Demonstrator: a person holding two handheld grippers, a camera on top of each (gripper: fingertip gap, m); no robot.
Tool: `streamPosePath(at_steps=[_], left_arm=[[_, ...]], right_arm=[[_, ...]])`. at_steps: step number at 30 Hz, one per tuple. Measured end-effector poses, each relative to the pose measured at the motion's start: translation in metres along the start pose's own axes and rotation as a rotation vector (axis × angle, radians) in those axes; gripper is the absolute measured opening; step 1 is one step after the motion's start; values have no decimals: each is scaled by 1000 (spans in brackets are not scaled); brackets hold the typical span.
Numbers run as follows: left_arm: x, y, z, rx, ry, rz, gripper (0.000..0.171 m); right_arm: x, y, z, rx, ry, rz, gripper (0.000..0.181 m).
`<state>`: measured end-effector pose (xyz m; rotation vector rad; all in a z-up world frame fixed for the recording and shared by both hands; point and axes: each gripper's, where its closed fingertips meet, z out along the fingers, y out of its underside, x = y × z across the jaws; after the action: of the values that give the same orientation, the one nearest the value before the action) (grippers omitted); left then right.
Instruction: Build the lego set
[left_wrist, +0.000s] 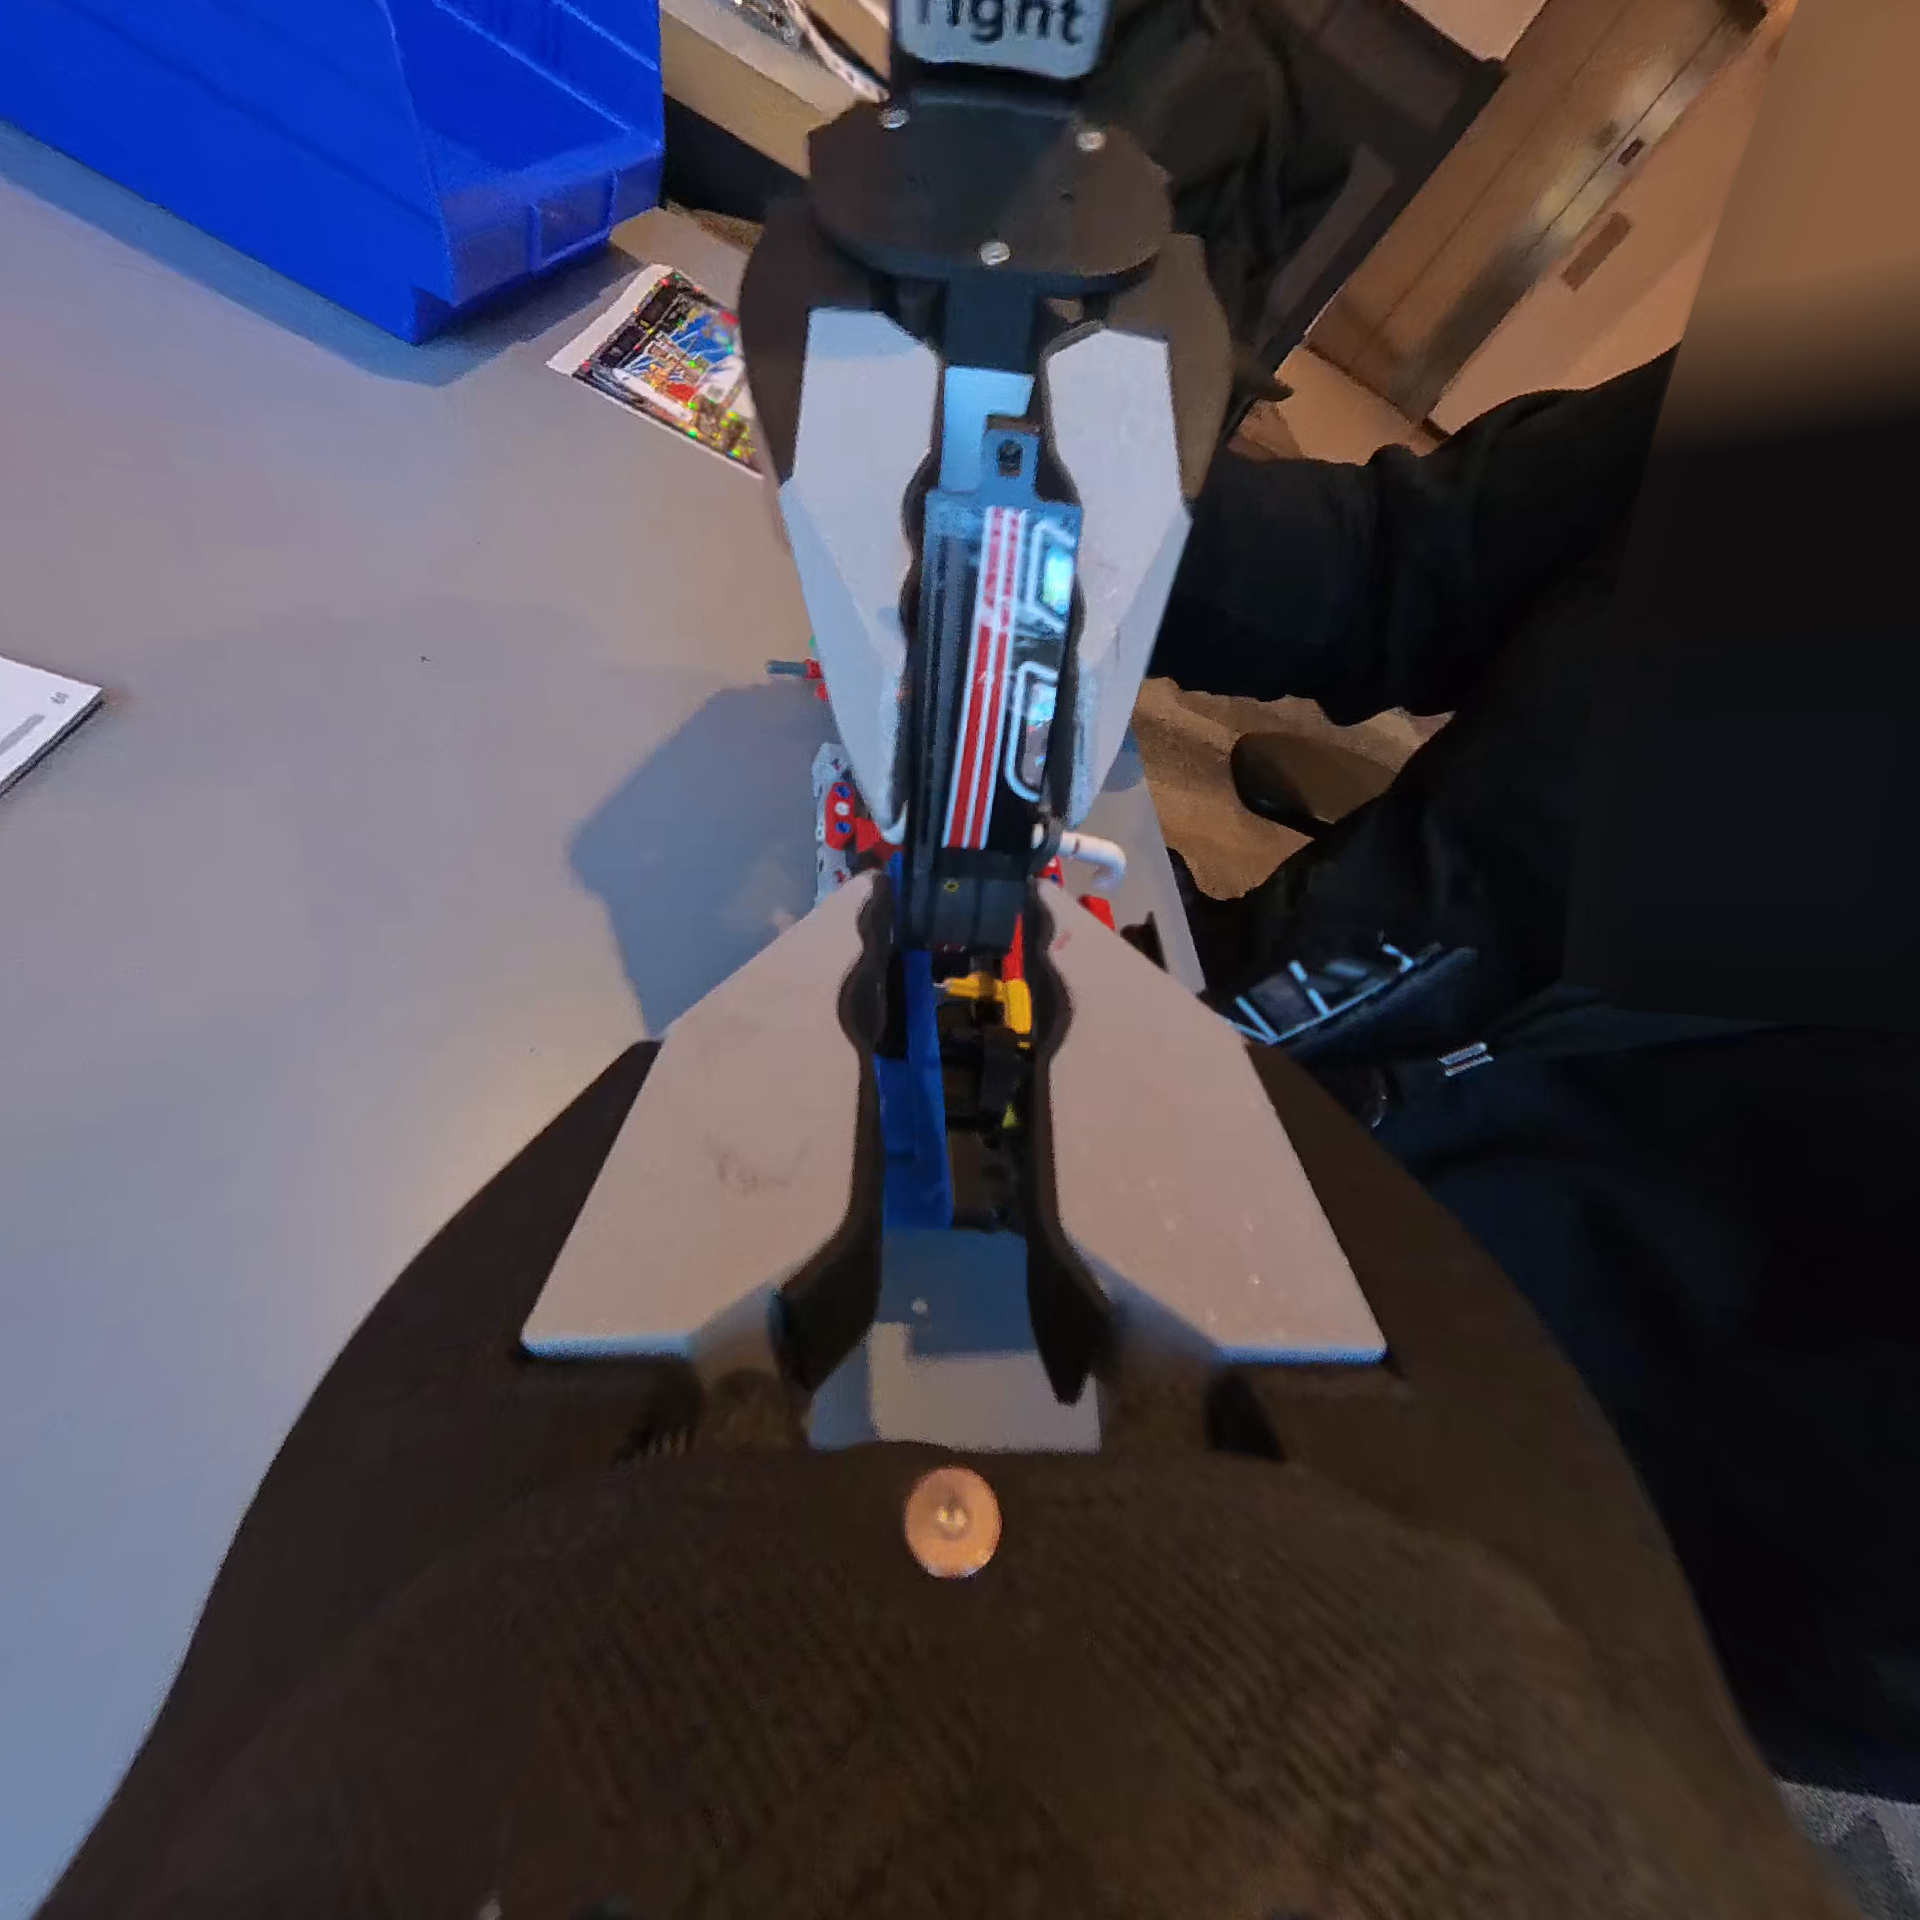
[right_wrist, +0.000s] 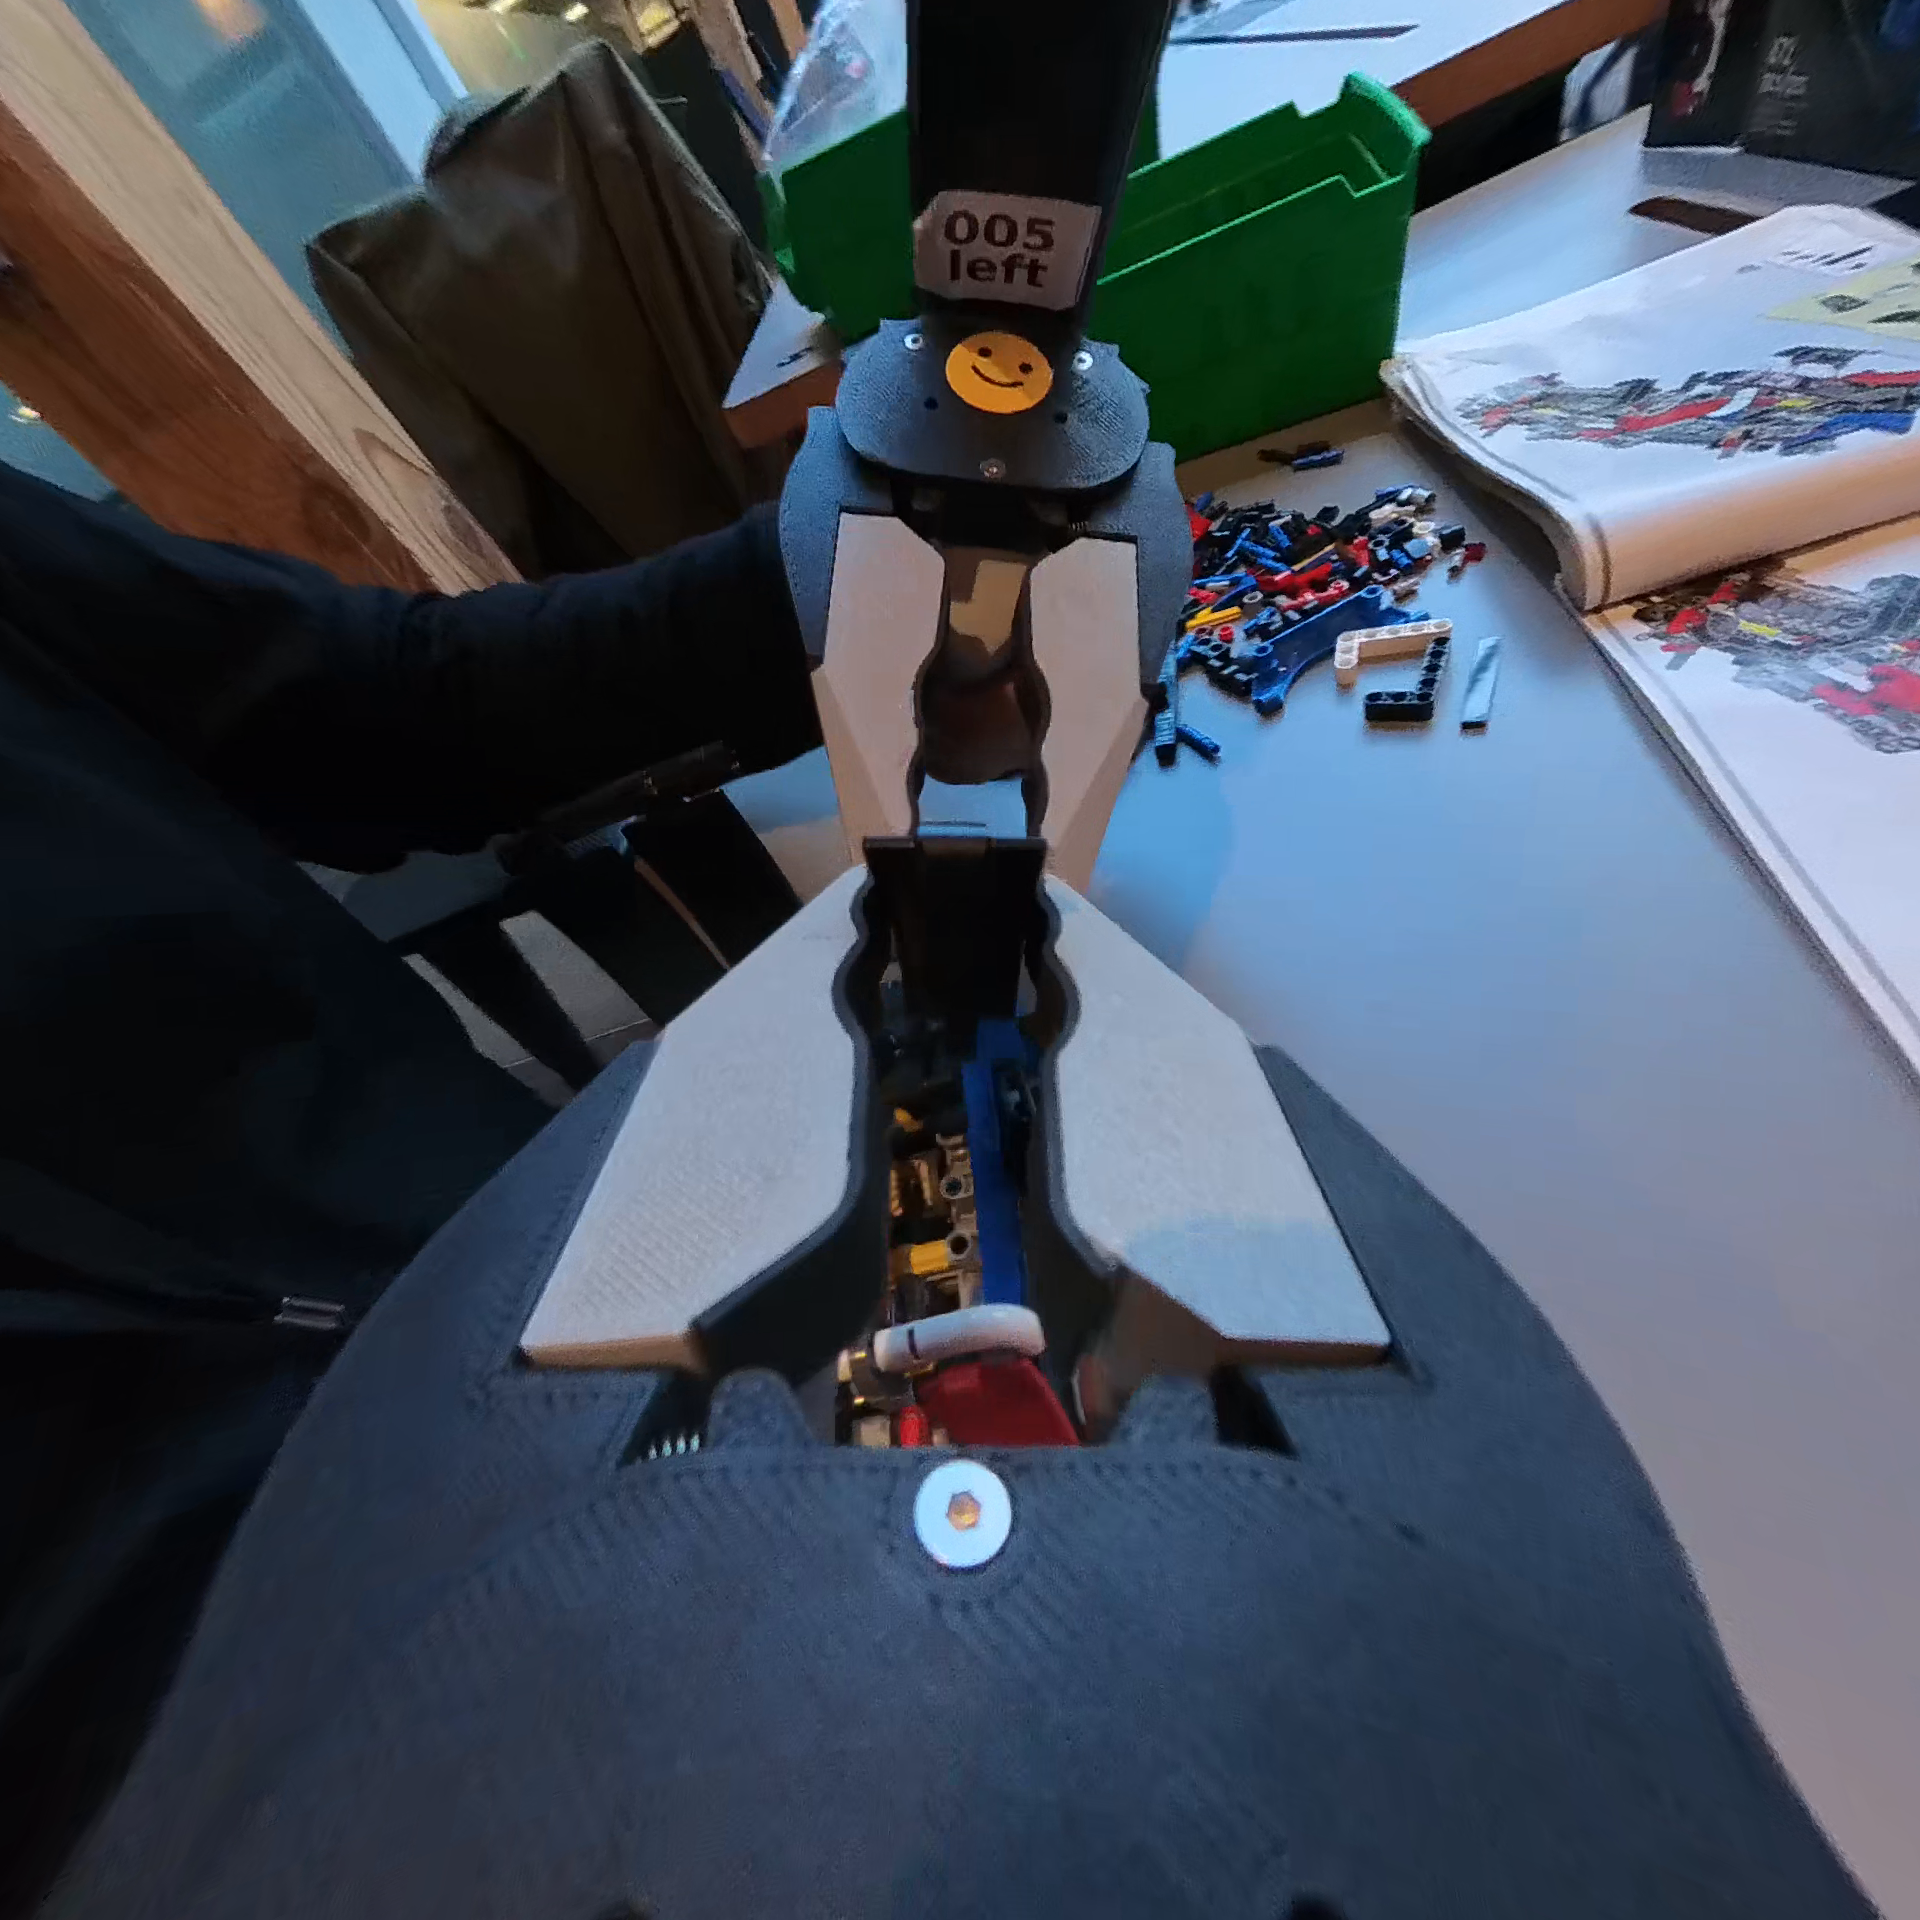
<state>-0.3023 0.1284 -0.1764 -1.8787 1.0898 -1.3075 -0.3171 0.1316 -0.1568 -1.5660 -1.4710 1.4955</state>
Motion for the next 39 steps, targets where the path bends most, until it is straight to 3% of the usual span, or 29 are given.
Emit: streamPosePath(at_steps=[3, 7, 14, 28, 33, 39], left_arm=[[-4, 3, -4, 3, -16, -13, 29], [4, -3, -5, 35, 22, 16, 30], [2, 6, 9, -47, -9, 49, 25], [-6, 33, 22, -278, -130, 60, 23], [-5, 28, 11, -204, -95, 16, 27], [-9, 26, -10, -147, -133, 37, 15]], right_arm=[[-8, -6, 0, 44, 17, -46, 23], [-4, -1, 7, -15, 78, -125, 23], [-3, -6, 2, 22, 57, -87, 23], [0, 38, -16, -208, 67, -97, 22], [-1, 48, -19, -241, 48, -85, 22], [0, 48, -21, -262, 86, -152, 21]])
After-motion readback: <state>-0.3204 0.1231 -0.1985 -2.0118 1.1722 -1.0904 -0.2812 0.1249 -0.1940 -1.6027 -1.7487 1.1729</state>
